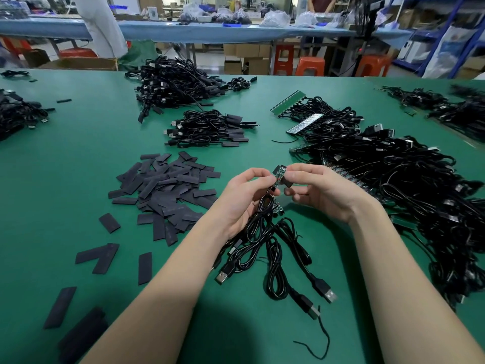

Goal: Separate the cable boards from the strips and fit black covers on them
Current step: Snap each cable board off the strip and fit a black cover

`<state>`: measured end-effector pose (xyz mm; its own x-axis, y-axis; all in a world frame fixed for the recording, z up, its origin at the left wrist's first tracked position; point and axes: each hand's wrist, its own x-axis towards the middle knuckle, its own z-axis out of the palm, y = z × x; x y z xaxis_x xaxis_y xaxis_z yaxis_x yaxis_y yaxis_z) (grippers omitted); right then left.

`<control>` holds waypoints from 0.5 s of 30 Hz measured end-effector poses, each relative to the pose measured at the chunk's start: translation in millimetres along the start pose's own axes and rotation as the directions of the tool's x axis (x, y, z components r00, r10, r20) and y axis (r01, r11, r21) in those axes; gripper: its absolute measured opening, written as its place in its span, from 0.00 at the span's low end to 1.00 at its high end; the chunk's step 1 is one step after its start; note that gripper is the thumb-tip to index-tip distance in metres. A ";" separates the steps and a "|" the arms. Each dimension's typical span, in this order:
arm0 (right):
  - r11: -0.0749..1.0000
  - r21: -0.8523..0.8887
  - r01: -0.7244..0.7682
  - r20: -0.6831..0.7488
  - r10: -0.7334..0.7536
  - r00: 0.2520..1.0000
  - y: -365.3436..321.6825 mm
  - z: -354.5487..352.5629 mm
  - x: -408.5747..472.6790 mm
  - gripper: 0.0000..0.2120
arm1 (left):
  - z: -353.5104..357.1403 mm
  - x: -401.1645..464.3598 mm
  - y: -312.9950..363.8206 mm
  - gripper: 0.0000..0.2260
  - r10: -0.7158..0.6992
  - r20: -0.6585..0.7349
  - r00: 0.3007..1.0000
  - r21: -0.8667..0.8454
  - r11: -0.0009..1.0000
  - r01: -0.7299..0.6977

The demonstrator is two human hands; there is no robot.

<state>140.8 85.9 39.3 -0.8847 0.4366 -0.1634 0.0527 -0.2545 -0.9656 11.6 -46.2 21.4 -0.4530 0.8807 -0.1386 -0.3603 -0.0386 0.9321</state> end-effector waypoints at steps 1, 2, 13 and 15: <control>1.000 0.012 -0.001 0.006 0.001 1.000 -0.4 -0.1 -0.7 0.12 | 0.0 0.0 -0.1 0.06 0.000 0.002 1.000 -0.002 1.000 0.000; 1.000 0.028 -0.002 0.014 0.001 1.000 -0.7 0.2 -1.4 0.10 | 0.1 0.1 -0.1 0.06 0.001 0.005 1.000 -0.005 1.000 -0.001; 0.980 0.201 0.010 -0.004 -0.009 1.000 -2.9 1.0 -2.5 0.11 | -3.2 2.3 -1.0 0.06 0.012 0.022 1.000 -0.059 0.998 -0.011; 0.968 0.235 0.093 -0.026 -0.089 0.996 -4.1 -0.4 -1.9 0.17 | -3.8 2.7 -0.6 0.06 0.014 0.024 1.000 -0.079 0.997 -0.012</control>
<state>142.4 86.4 43.5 -0.8737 0.4795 -0.0820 -0.1395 -0.4084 -0.9021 7.5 -45.6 19.2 -0.4384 0.8910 -0.1178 -0.4186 -0.0864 0.9041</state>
